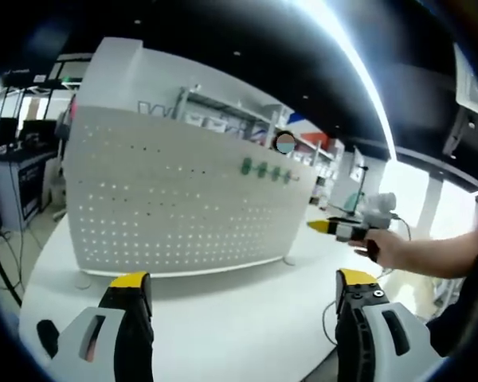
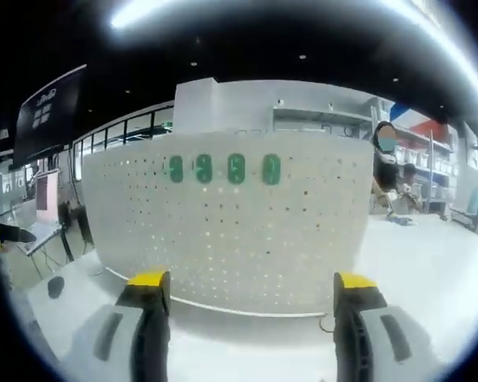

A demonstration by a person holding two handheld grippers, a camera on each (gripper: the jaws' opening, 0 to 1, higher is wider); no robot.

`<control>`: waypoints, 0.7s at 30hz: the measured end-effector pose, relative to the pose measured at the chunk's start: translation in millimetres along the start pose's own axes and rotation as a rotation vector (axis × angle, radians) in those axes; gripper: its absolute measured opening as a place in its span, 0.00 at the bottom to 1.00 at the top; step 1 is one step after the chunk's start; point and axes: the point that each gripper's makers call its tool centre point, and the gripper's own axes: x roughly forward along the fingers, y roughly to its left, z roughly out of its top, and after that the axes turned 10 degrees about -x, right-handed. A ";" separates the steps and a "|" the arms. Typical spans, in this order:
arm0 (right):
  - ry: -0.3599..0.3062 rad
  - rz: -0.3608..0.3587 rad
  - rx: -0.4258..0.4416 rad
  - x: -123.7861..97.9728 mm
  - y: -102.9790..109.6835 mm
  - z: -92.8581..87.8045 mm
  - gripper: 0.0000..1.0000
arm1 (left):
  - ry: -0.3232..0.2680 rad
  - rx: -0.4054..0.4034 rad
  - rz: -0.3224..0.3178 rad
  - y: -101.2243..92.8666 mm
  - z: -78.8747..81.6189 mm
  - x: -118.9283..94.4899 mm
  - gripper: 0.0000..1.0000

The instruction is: Insert the hook assembly into the mounting plate slot until the hook locks in place.

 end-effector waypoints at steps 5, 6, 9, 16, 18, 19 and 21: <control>0.017 0.004 0.004 -13.6 2.2 -6.9 0.84 | 0.003 0.005 -0.006 -1.5 -1.3 -0.7 0.98; 0.019 0.005 0.001 -17.9 3.9 -7.4 0.85 | 0.004 0.007 -0.005 -1.6 -1.6 -1.0 0.98; 0.030 0.004 -0.005 -24.9 4.3 -10.8 0.89 | 0.004 0.009 -0.007 -2.4 -2.3 -1.5 0.99; 0.093 0.032 -0.011 -41.7 15.1 -28.4 0.99 | 0.026 0.047 0.012 -0.6 -9.7 -3.9 1.00; 0.105 0.045 -0.011 -47.6 19.6 -32.9 1.00 | 0.031 0.045 0.011 -0.7 -11.1 -4.5 1.00; 0.111 0.049 -0.015 -50.0 21.3 -34.7 1.00 | 0.030 0.042 0.010 -0.4 -11.6 -4.8 1.00; 0.124 0.049 -0.029 -56.2 22.9 -38.4 1.00 | 0.029 0.038 0.008 -1.1 -11.8 -6.0 1.00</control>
